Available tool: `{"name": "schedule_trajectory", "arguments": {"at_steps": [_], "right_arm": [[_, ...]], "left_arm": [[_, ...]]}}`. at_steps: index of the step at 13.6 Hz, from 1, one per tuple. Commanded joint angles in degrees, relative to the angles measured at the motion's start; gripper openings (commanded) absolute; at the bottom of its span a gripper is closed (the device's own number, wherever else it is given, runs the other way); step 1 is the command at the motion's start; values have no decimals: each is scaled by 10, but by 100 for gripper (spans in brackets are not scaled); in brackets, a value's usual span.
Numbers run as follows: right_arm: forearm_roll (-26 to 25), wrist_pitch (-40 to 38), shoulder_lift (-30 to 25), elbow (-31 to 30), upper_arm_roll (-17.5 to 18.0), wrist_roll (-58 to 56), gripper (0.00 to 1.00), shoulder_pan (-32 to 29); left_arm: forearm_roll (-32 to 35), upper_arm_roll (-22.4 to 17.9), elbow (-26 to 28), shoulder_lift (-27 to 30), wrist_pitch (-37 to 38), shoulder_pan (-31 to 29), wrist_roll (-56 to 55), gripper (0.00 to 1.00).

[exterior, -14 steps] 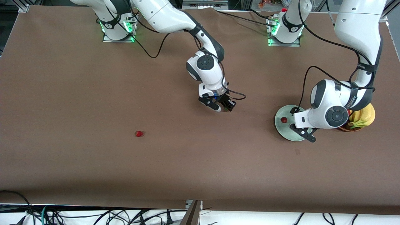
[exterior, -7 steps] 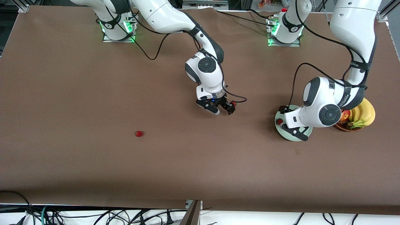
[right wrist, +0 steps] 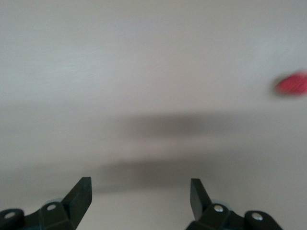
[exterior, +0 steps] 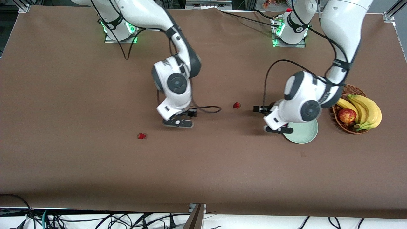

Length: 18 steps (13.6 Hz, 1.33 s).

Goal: Collect all strawberries into plate
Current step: 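Take the second strawberry with the left gripper from the right gripper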

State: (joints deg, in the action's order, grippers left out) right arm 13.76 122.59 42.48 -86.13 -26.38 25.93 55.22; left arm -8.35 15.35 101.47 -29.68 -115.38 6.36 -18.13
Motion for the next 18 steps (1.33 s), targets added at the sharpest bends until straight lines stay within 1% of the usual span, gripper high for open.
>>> {"name": "schedule_trajectory", "arguments": {"at_steps": [1,2,4,6,7,9,10,11,12,14,15,16,17,18], "right_arm": [[4,40,-24,-58,-17,-129,91,-37],[9,40,-24,-57,-16,-165,91,-58],[45,42,-20,-55,-15,-242,91,-93],[50,46,-8,-56,-14,-272,91,-111],[51,48,-6,-56,-14,-274,90,-117],[57,59,4,-55,-8,-287,86,-137],[73,69,11,-55,-1,-290,83,-141],[80,74,16,-55,-1,-293,78,-141],[82,75,23,-55,0,-292,73,-142],[89,75,23,-50,0,-293,69,-143],[88,74,25,-44,0,-294,69,-143],[87,74,28,-42,-1,-296,69,-144],[89,74,26,-42,0,-308,69,-147],[91,74,25,-42,0,-315,69,-146]], "left_arm": [[-2,-8,26,-6,-70,70,-122,100],[13,-8,38,-11,-105,84,-150,100],[28,-7,68,-13,-156,98,-202,100],[31,-8,90,-12,-186,117,-236,100],[31,-8,93,-12,-193,117,-240,100],[32,-8,103,-12,-211,118,-245,100],[38,-8,118,-12,-234,118,-246,100],[45,-8,130,-13,-255,118,-247,98],[47,-8,137,-13,-266,117,-247,89],[47,-8,137,-13,-267,115,-247,80],[47,-8,137,-13,-267,116,-247,69],[47,-8,137,-13,-267,117,-247,52],[47,-8,137,-13,-267,117,-247,33],[47,-8,137,-14,-267,117,-247,23]]}}
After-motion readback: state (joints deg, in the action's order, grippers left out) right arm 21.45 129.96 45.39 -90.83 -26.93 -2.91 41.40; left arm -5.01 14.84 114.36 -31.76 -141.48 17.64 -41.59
